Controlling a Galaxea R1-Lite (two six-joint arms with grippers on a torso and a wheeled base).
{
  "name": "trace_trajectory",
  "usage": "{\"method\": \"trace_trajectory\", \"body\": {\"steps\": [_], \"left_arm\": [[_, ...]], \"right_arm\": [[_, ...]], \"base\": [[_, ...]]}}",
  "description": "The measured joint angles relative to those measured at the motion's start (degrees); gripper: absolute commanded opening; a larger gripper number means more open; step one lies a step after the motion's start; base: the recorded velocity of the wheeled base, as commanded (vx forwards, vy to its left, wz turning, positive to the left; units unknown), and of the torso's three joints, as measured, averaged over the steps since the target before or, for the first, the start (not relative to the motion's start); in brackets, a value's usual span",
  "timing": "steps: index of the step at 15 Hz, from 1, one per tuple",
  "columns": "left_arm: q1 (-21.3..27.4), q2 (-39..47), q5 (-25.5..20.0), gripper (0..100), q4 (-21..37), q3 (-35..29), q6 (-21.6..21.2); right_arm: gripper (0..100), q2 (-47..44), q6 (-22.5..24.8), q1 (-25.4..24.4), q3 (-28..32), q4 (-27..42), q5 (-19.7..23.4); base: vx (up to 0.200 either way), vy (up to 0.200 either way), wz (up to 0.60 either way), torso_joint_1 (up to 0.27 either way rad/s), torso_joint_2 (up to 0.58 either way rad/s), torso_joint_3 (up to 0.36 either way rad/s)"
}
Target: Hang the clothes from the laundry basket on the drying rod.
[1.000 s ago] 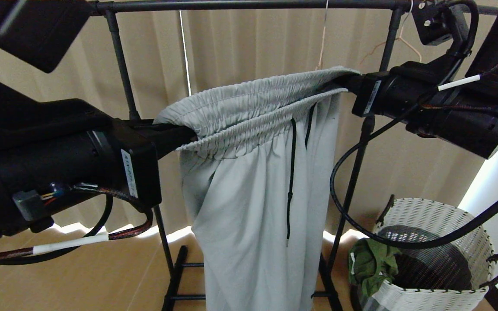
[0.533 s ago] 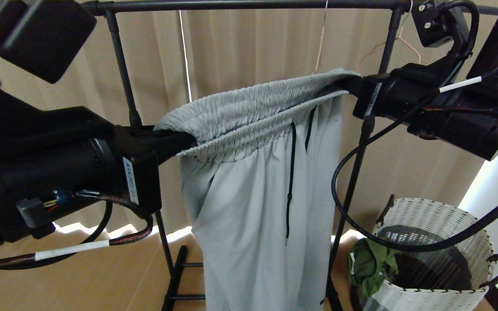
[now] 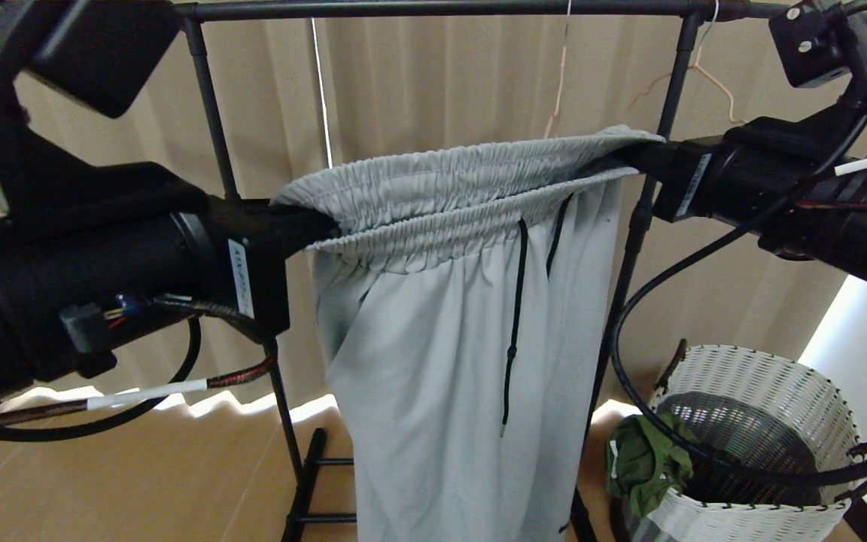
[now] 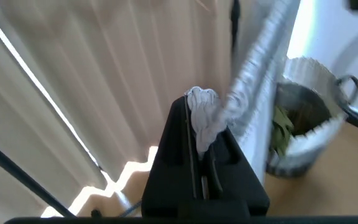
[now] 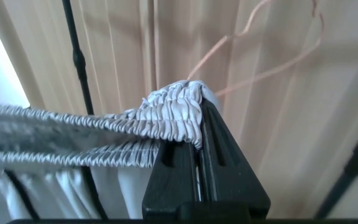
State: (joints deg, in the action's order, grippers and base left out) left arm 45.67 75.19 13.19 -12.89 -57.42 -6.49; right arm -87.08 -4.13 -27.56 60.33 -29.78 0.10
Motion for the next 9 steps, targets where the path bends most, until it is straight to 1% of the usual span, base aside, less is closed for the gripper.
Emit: {"method": "trace_trajectory", "body": {"steps": [5,7,9], "left_arm": [[-3.88,6.39,3.78,0,-0.22,-8.48,-0.09],[-5.12,9.42,4.38,0,-3.06,-10.78,-0.16],[-5.67,12.29,6.29,0,-5.28,-13.01,-0.32]], "right_arm": [[0,6.96,0.00,0.00,-1.82,8.25,0.04],[0,10.29,0.00,-0.05,-3.97,10.44,0.12],[0,13.21,0.01,-0.05,-6.39,12.32,0.28]], "base": [[0.000,0.000,0.00,0.000,0.00,0.000],[0.000,0.000,0.00,0.000,0.00,0.000],[0.000,0.000,0.00,0.000,0.00,0.000]]}}
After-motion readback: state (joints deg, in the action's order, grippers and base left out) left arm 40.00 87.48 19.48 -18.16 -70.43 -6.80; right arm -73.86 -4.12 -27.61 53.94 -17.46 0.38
